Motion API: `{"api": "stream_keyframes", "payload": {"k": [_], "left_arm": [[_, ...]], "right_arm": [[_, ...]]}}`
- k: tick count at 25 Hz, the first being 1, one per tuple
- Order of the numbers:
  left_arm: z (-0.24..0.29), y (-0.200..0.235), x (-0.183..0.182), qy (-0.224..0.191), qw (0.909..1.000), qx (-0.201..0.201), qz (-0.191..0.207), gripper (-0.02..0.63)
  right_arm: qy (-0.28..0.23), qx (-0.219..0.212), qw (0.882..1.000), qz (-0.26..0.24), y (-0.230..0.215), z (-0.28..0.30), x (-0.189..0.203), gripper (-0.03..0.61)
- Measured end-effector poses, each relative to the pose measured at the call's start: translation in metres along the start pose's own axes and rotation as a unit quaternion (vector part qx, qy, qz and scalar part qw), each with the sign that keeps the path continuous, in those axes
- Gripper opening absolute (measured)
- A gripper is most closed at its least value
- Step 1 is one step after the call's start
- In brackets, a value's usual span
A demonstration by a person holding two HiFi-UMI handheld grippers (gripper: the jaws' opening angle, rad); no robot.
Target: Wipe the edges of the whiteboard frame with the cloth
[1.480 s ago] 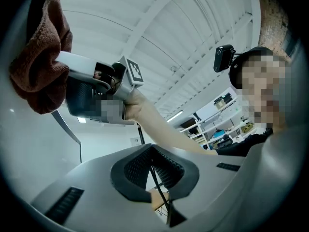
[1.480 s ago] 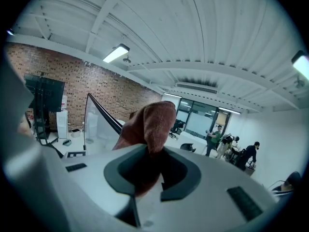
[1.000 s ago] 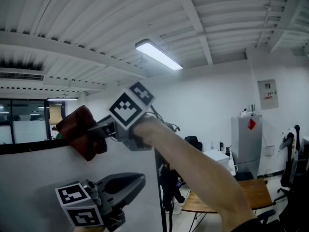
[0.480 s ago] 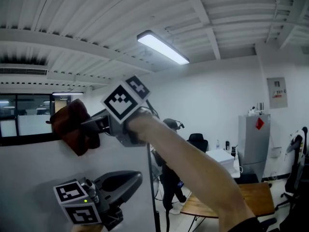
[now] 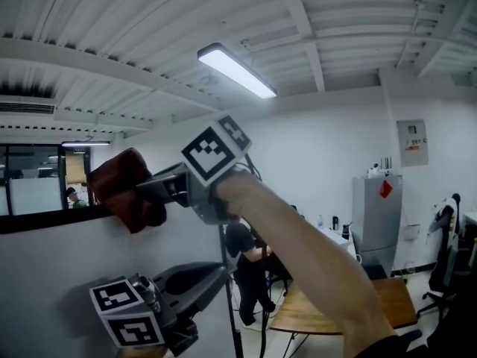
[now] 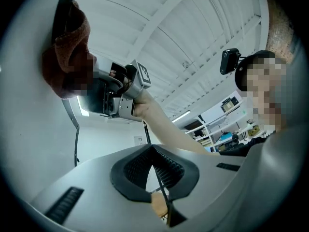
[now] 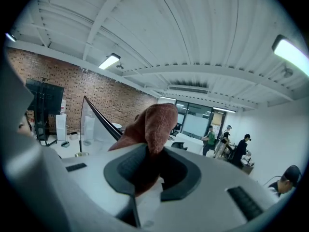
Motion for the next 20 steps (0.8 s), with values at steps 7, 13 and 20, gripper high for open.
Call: {"api": "stream_keyframes", "payload": {"k": [7, 13, 20], "left_arm": [[-0.002, 0.011, 0.016, -0.004, 0.9997, 0.025, -0.005, -0.011], [0.014, 0.025, 0.033, 0.008, 0.9999, 0.013, 0.002, -0.011], [0.050, 0.059, 0.050, 0.015, 0.9997, -0.016, 0.014, -0.011]], "right_arm": [[-0.001, 0.041, 0.999, 0.009, -0.019, -0.001, 0.011, 0.072], [0.000, 0.048, 0.999, 0.021, -0.043, -0.015, 0.032, 0.072], [0.006, 0.039, 0.999, 0.018, -0.081, -0.031, 0.054, 0.072]]}}
Point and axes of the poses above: the fingertips, and each gripper's own axes: z forward along the fingers, y to its left, x out of its underside, the point moved 7 cm from there along -z, backward along the fingers, and after that the axes turned 11 degrees about x, right-handed, at the moved point
